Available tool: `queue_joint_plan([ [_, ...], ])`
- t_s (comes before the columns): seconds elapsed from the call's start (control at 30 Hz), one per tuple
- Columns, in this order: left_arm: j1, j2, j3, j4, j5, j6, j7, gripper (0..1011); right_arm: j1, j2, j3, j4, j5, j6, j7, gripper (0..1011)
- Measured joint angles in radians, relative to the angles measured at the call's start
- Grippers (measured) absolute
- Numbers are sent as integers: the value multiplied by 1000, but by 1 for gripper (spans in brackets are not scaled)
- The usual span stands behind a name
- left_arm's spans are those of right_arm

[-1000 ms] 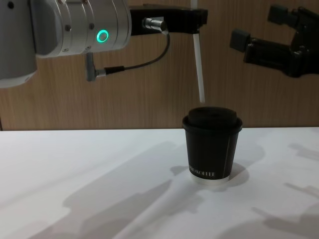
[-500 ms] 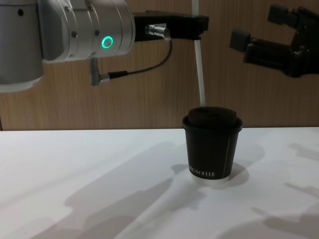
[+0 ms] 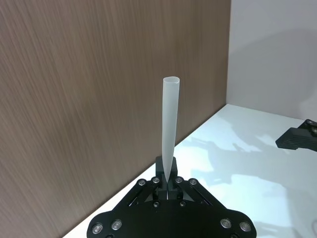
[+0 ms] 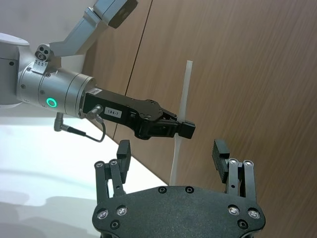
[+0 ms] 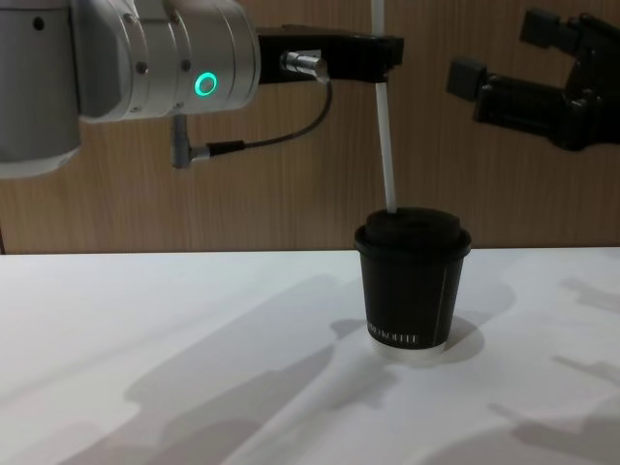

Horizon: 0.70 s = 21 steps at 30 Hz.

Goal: Pick up the straw with one hand, pass it to the other hand, and insert it into the cup.

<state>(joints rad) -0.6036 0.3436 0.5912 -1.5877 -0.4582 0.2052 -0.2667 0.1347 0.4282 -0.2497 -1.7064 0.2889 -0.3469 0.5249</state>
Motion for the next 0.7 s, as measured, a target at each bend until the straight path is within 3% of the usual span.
queue_joint_plan([
  [0.7,-10,-27,-9,43,2,25,-22,7,0,0,0,0,0,0,0,1001],
])
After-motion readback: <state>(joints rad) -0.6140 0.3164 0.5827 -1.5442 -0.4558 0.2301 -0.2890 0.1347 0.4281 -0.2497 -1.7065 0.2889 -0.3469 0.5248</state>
